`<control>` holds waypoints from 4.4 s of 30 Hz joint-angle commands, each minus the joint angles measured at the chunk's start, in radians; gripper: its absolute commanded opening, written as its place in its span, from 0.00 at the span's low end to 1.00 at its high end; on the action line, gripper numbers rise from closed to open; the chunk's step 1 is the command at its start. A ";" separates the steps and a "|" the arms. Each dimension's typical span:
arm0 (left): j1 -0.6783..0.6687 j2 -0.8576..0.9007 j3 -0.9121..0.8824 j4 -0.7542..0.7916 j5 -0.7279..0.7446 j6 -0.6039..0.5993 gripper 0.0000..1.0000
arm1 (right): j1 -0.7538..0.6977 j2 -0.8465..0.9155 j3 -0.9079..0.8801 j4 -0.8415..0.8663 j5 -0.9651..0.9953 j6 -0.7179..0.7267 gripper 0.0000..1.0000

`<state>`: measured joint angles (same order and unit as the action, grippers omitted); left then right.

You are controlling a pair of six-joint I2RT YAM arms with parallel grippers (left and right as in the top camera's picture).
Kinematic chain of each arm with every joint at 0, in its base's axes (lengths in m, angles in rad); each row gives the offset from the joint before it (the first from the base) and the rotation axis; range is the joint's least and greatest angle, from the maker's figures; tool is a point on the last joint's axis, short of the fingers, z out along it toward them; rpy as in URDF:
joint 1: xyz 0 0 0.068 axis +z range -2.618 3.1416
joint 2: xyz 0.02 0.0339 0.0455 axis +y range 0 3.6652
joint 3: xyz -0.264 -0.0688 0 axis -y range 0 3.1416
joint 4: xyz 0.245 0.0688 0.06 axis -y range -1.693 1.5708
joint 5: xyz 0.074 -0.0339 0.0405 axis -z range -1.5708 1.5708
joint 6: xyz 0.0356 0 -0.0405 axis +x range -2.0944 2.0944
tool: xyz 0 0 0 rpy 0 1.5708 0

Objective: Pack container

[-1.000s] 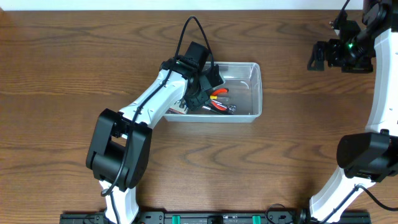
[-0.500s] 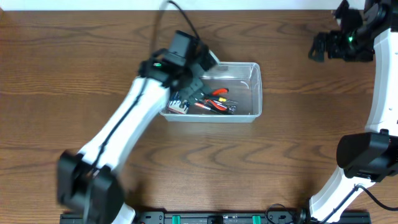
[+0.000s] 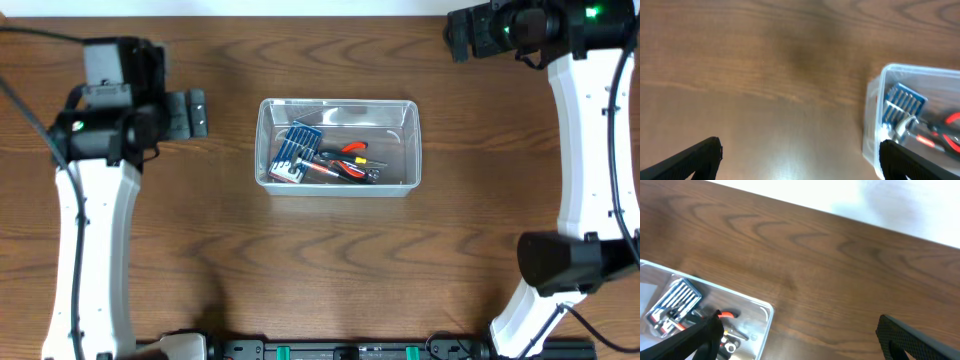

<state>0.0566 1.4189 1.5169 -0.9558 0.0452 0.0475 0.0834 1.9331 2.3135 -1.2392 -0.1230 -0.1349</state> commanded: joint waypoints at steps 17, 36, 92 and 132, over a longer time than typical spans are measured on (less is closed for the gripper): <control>-0.074 -0.624 -0.439 -0.017 0.022 -0.019 1.00 | 0.080 -0.633 -0.575 0.078 0.172 0.163 0.99; -0.135 -0.848 -0.579 0.027 -0.005 0.055 0.98 | 0.253 -1.312 -1.417 0.280 0.313 0.255 0.99; -0.141 -0.840 -0.579 0.040 0.037 0.132 0.98 | -0.015 -1.928 -2.129 1.079 0.190 0.075 0.99; -0.141 -0.840 -0.579 0.040 0.037 0.132 0.98 | -0.031 -1.928 -2.250 1.034 0.302 0.190 0.99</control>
<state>-0.0807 0.5770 0.9394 -0.9161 0.0753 0.1627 0.0601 0.0120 0.0681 -0.2058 0.1761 0.0212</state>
